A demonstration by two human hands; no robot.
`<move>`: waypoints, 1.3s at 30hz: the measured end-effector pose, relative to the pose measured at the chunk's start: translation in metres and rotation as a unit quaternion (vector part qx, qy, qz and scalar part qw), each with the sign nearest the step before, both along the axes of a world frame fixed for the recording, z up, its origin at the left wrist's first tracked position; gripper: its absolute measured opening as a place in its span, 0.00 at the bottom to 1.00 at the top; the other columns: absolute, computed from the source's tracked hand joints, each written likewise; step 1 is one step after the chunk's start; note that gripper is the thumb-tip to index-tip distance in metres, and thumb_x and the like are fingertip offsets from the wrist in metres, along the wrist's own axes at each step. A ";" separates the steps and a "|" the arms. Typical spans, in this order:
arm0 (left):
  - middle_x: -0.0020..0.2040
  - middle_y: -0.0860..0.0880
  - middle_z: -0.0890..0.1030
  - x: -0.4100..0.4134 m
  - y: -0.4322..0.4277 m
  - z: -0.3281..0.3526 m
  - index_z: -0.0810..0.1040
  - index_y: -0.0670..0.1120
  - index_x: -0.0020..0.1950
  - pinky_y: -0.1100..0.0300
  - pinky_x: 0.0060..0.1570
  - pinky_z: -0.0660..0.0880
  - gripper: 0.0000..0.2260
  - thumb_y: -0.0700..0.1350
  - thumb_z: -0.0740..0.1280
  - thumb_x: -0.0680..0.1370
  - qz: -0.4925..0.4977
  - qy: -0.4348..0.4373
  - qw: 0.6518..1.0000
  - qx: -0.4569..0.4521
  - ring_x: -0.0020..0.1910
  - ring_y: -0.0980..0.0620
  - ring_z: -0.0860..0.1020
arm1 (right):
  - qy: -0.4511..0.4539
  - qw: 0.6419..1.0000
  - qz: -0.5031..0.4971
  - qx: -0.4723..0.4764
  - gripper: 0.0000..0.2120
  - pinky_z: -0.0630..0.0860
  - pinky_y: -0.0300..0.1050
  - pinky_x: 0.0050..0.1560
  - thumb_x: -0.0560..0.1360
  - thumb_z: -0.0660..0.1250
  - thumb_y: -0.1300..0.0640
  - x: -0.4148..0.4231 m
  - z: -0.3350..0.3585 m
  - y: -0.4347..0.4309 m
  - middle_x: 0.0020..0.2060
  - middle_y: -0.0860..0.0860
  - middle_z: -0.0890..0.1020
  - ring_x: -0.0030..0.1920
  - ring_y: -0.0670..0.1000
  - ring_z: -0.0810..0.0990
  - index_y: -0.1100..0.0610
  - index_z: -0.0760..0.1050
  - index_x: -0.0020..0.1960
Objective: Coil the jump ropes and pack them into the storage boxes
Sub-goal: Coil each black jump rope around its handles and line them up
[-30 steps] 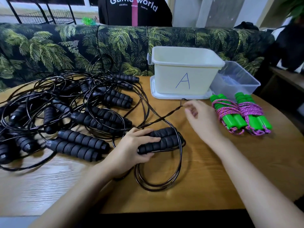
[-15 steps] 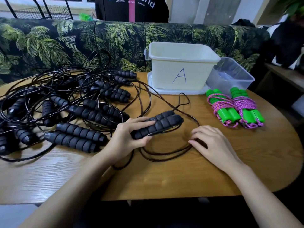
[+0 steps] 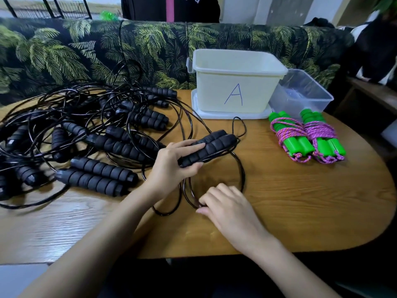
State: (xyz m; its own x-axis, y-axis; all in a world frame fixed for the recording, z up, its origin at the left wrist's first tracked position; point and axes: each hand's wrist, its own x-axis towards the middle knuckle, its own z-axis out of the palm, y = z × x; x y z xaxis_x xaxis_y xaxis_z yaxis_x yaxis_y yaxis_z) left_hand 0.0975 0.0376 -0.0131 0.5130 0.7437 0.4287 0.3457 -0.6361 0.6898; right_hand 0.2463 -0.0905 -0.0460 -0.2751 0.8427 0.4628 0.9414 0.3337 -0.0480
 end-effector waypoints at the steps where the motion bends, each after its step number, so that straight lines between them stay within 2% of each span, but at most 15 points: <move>1: 0.64 0.51 0.79 -0.003 0.001 0.004 0.80 0.49 0.64 0.52 0.66 0.72 0.21 0.48 0.75 0.72 -0.002 -0.018 1.000 -0.008 0.63 0.52 0.77 | 0.002 1.000 0.003 0.007 0.14 0.74 0.44 0.38 0.76 0.59 0.45 0.005 0.001 -0.001 0.36 0.44 0.78 0.39 0.49 0.76 0.52 0.77 0.42; 5: 0.63 0.48 0.80 -0.018 0.006 0.020 0.78 0.48 0.65 0.61 0.66 0.72 0.24 0.53 0.70 0.70 0.007 -0.095 0.995 -0.043 0.63 0.59 0.77 | 0.007 1.000 0.026 -0.011 0.16 0.72 0.39 0.33 0.77 0.57 0.42 0.023 0.010 -0.009 0.34 0.41 0.79 0.33 0.44 0.76 0.52 0.75 0.43; 8: 0.64 0.50 0.79 -0.027 0.007 0.026 0.77 0.51 0.65 0.53 0.67 0.73 0.23 0.53 0.70 0.70 0.003 -0.089 0.995 -0.050 0.64 0.57 0.77 | 0.017 0.998 0.032 -0.048 0.17 0.65 0.33 0.34 0.77 0.56 0.40 0.029 0.013 -0.008 0.31 0.41 0.77 0.34 0.42 0.72 0.50 0.75 0.41; 12: 0.64 0.54 0.79 -0.040 0.002 0.030 0.78 0.55 0.64 0.50 0.68 0.72 0.20 0.51 0.71 0.72 -0.021 -0.084 0.996 -0.027 0.65 0.55 0.76 | 0.224 0.954 0.016 -0.197 0.14 0.70 0.41 0.42 0.77 0.61 0.40 0.061 0.024 0.005 0.31 0.43 0.77 0.37 0.42 0.74 0.46 0.74 0.37; 15: 0.66 0.51 0.78 -0.050 -0.005 0.042 0.77 0.48 0.66 0.51 0.66 0.73 0.21 0.48 0.72 0.73 -0.077 -0.069 0.994 0.034 0.65 0.50 0.77 | 0.362 0.864 0.037 -0.349 0.14 0.68 0.33 0.37 0.79 0.67 0.59 0.085 0.043 0.019 0.26 0.41 0.76 0.31 0.37 0.74 0.51 0.75 0.35; 17: 0.67 0.49 0.77 -0.051 -0.017 0.053 0.77 0.45 0.67 0.54 0.65 0.72 0.23 0.47 0.73 0.73 -0.143 -0.033 0.987 0.072 0.63 0.46 0.77 | 0.379 0.849 0.021 -0.368 0.11 0.67 0.30 0.37 0.77 0.66 0.68 0.094 0.058 0.037 0.30 0.42 0.78 0.32 0.34 0.74 0.60 0.76 0.37; 20: 0.67 0.46 0.77 -0.039 -0.043 0.060 0.74 0.43 0.70 0.64 0.64 0.67 0.26 0.50 0.73 0.74 -0.216 0.094 0.960 0.149 0.57 0.49 0.74 | 0.375 0.868 -0.012 -0.326 0.13 0.64 0.30 0.33 0.78 0.68 0.59 0.090 0.086 0.075 0.27 0.45 0.74 0.28 0.37 0.69 0.58 0.75 0.35; 22: 0.57 0.47 0.80 -0.028 -0.056 0.060 0.68 0.37 0.74 0.67 0.58 0.69 0.36 0.49 0.77 0.71 -0.174 0.187 0.941 0.223 0.52 0.50 0.72 | 0.363 0.884 -0.015 -0.294 0.17 0.66 0.35 0.38 0.77 0.70 0.49 0.078 0.104 0.096 0.24 0.51 0.75 0.32 0.40 0.76 0.53 0.76 0.31; 24: 0.45 0.44 0.81 -0.024 -0.056 0.059 0.65 0.29 0.71 0.58 0.44 0.78 0.45 0.47 0.82 0.63 -0.088 0.240 0.930 0.264 0.44 0.45 0.76 | 0.353 0.903 -0.024 -0.243 0.18 0.65 0.40 0.38 0.73 0.72 0.42 0.066 0.120 0.103 0.25 0.55 0.76 0.32 0.43 0.77 0.53 0.78 0.31; 27: 0.38 0.38 0.81 -0.027 -0.042 0.054 0.69 0.23 0.65 0.52 0.27 0.78 0.49 0.46 0.86 0.54 0.007 0.277 0.923 0.266 0.33 0.39 0.78 | 0.312 0.932 -0.056 -0.176 0.18 0.69 0.43 0.35 0.72 0.71 0.40 0.045 0.135 0.091 0.23 0.43 0.76 0.27 0.42 0.71 0.53 0.80 0.34; 29: 0.43 0.37 0.82 -0.024 -0.038 0.055 0.68 0.23 0.66 0.52 0.30 0.78 0.49 0.49 0.85 0.56 0.042 0.347 0.907 0.236 0.37 0.37 0.79 | 0.293 0.942 -0.057 -0.155 0.17 0.74 0.44 0.38 0.71 0.70 0.38 0.024 0.140 0.070 0.26 0.41 0.79 0.29 0.40 0.75 0.50 0.79 0.33; 31: 0.64 0.38 0.77 -0.019 -0.038 0.057 0.54 0.29 0.75 0.49 0.49 0.75 0.47 0.52 0.76 0.71 0.089 0.380 0.901 0.189 0.56 0.39 0.75 | 0.232 0.960 -0.064 -0.146 0.16 0.70 0.43 0.35 0.74 0.69 0.40 0.002 0.136 0.047 0.26 0.43 0.78 0.28 0.40 0.72 0.49 0.77 0.33; 33: 0.74 0.45 0.67 -0.019 -0.035 0.056 0.44 0.36 0.79 0.52 0.57 0.68 0.41 0.55 0.64 0.79 0.125 0.361 0.911 0.153 0.64 0.42 0.68 | 0.175 0.973 -0.076 -0.127 0.15 0.69 0.43 0.34 0.78 0.66 0.44 -0.013 0.130 0.022 0.25 0.44 0.76 0.28 0.42 0.72 0.47 0.74 0.34; 36: 0.73 0.47 0.68 -0.022 -0.033 0.054 0.47 0.39 0.80 0.52 0.56 0.67 0.38 0.56 0.63 0.80 0.161 0.343 0.915 0.139 0.62 0.42 0.68 | 0.244 0.960 -0.063 -0.124 0.13 0.77 0.47 0.36 0.78 0.63 0.45 -0.018 0.112 -0.003 0.27 0.43 0.78 0.27 0.43 0.75 0.48 0.78 0.38; 39: 0.66 0.41 0.75 -0.025 -0.035 0.049 0.59 0.37 0.77 0.46 0.54 0.69 0.35 0.51 0.69 0.77 0.177 0.264 0.940 0.124 0.58 0.37 0.71 | 0.332 0.929 -0.079 -0.145 0.14 0.78 0.49 0.34 0.77 0.63 0.44 -0.014 0.094 -0.011 0.28 0.43 0.79 0.22 0.45 0.75 0.49 0.79 0.38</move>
